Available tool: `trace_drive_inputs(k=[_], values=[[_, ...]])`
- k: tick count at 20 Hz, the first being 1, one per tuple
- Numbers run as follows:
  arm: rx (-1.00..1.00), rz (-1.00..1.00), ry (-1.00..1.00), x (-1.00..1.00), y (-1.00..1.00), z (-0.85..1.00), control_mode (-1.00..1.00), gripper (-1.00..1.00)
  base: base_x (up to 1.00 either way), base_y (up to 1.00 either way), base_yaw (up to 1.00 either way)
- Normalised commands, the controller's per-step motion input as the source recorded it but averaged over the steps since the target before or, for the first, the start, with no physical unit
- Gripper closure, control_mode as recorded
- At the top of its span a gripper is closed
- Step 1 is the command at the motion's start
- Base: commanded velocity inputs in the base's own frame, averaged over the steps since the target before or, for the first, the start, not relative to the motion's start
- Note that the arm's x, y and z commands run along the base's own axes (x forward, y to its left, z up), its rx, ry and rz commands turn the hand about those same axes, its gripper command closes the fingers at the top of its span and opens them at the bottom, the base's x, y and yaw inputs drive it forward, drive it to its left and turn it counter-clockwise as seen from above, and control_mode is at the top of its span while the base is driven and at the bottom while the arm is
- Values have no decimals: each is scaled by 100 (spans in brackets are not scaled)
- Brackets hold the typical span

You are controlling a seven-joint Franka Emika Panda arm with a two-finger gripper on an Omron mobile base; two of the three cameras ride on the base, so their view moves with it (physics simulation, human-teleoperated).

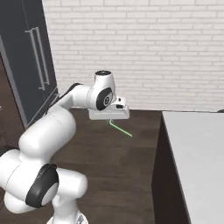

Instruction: Take a straw from the drawer in front and place it inside the glass cup on the dining counter.

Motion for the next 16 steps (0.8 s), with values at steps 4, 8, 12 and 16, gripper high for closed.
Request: trace_drive_inputs(k=[4, 8, 12, 16], values=[[0, 0, 0, 0, 0, 0, 100, 100, 100, 39, -25], [0, 0, 0, 0, 0, 0, 100, 100, 100, 40, -29], [0, 0, 0, 0, 0, 0, 100, 100, 100, 33, -34], [0, 0, 0, 0, 0, 0, 100, 100, 100, 31, -39]])
